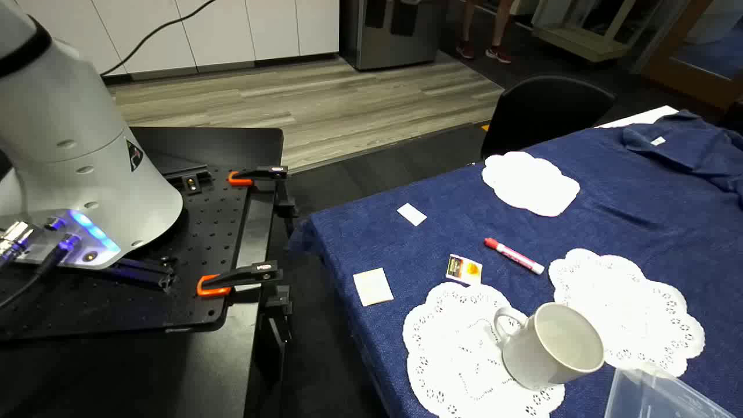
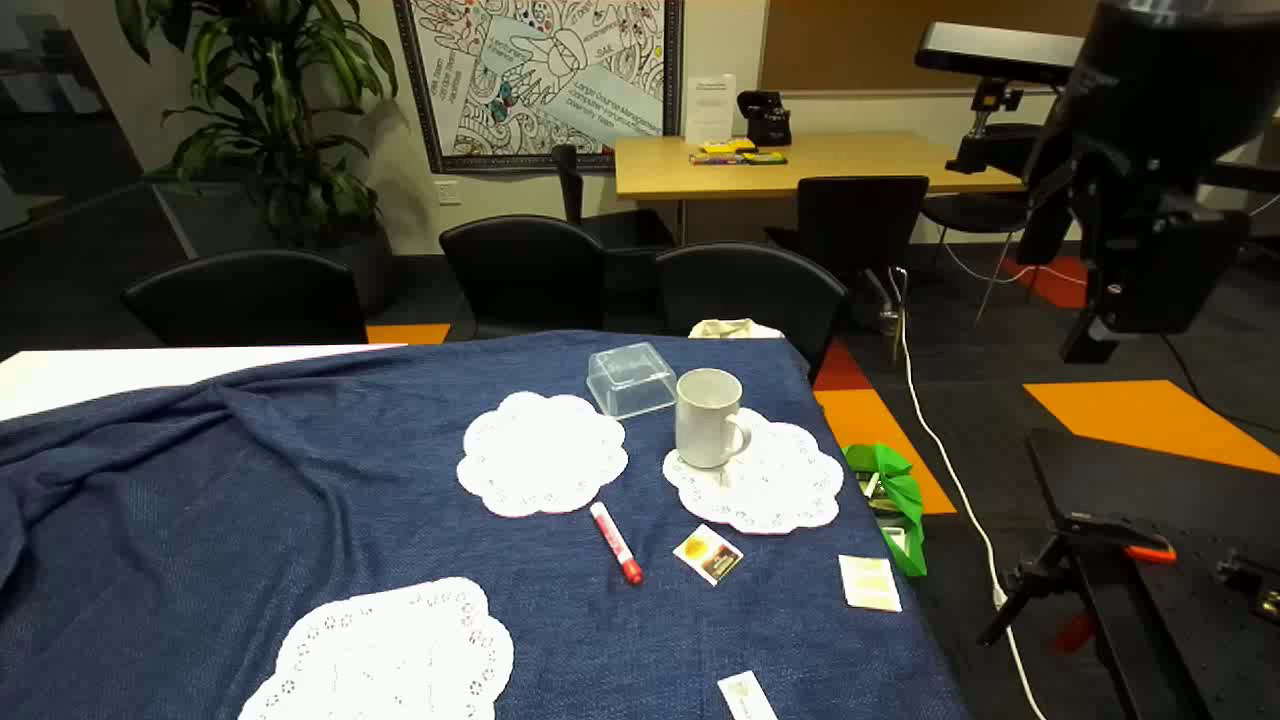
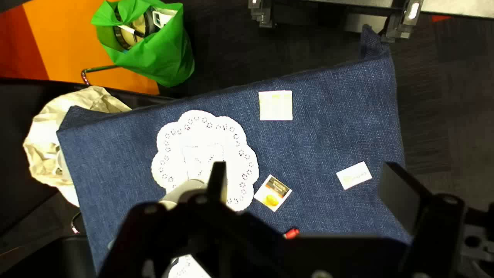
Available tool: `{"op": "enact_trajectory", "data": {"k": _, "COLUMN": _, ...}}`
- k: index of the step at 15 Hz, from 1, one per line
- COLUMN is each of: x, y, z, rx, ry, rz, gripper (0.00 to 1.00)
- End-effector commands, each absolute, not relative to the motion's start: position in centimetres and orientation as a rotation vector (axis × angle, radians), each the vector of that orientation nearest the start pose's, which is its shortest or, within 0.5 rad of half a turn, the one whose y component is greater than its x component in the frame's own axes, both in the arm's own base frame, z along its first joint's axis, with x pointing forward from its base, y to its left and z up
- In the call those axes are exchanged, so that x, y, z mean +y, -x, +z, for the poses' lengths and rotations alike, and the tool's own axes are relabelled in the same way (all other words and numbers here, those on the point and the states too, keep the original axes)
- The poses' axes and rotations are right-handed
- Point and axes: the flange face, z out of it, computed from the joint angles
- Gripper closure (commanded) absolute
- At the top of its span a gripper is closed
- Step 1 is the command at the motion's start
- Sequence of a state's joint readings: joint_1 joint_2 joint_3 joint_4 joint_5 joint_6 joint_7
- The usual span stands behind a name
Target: Move the white mug to the right white mat
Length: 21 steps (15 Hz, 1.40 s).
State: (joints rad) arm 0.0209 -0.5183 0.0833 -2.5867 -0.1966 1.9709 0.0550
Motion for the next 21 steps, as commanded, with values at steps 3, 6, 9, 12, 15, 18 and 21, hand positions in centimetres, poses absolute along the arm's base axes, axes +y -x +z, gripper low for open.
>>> {"op": "enact_trajectory", "data": {"k": 3, "x": 2.6, "y": -36.9, "z": 42.4, "rx": -0.205, "ry": 3.357, "rz": 0.143, "gripper": 0.00}}
{"op": "enact_trajectory", "data": {"k": 6, "x": 2.6, "y": -37.3, "z": 42.4, "rx": -0.192, "ry": 3.360, "rz": 0.126, "gripper": 0.00}}
{"op": "enact_trajectory", "data": {"k": 9, "x": 2.7, "y": -38.8, "z": 42.9, "rx": -0.127, "ry": 3.375, "rz": 0.072, "gripper": 0.00}}
{"op": "enact_trajectory", "data": {"k": 12, "x": 2.2, "y": -41.3, "z": 44.2, "rx": -0.016, "ry": 3.383, "rz": 0.000, "gripper": 0.00}}
{"op": "enact_trajectory", "data": {"k": 15, "x": 0.7, "y": -44.6, "z": 45.0, "rx": 0.166, "ry": 3.390, "rz": -0.050, "gripper": 0.00}}
{"op": "enact_trajectory", "data": {"k": 18, "x": -1.2, "y": -48.0, "z": 44.7, "rx": 0.342, "ry": 3.365, "rz": -0.072, "gripper": 0.00}}
{"op": "enact_trajectory", "data": {"k": 21, "x": -3.0, "y": -51.2, "z": 43.1, "rx": 0.514, "ry": 3.321, "rz": -0.123, "gripper": 0.00}}
